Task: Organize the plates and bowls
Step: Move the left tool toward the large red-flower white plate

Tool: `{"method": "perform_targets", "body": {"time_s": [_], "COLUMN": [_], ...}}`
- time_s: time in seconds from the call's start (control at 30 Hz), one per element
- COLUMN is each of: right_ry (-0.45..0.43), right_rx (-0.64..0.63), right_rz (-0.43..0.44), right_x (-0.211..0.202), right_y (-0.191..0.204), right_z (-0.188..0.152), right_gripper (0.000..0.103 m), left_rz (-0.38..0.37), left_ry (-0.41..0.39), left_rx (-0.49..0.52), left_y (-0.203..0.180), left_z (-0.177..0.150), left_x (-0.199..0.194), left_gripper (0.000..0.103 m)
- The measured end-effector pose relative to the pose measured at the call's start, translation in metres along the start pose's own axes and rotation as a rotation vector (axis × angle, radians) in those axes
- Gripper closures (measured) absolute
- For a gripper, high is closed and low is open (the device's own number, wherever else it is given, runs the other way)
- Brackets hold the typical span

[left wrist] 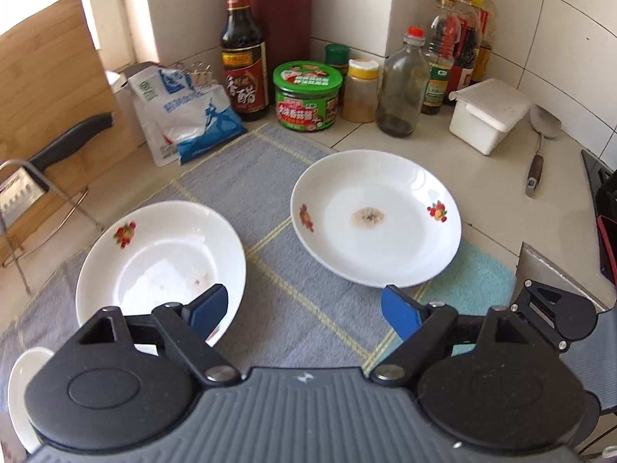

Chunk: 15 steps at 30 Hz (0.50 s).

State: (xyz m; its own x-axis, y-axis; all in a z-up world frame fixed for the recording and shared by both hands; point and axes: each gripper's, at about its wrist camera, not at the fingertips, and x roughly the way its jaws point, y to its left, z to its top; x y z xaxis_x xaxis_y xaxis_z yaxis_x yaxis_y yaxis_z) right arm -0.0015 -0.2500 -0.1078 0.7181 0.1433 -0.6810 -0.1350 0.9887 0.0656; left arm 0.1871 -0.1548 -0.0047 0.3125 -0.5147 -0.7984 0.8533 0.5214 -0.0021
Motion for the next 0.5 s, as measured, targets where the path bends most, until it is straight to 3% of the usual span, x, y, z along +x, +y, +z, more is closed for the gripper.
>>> {"method": "perform_targets", "body": {"time_s": [0.5], "right_ry": [0.000], "right_rx": [-0.180], "right_rz": [0.166], "right_x": [0.030], "right_y": [0.057], "right_z": [0.019], "right_gripper": [0.000], "left_rz": [0.153], "left_ry": [0.037], "left_rx": [-0.208], "left_y": [0.050], "left_z": [-0.094], "left_x": [-0.051], "left_gripper": [0.016]}}
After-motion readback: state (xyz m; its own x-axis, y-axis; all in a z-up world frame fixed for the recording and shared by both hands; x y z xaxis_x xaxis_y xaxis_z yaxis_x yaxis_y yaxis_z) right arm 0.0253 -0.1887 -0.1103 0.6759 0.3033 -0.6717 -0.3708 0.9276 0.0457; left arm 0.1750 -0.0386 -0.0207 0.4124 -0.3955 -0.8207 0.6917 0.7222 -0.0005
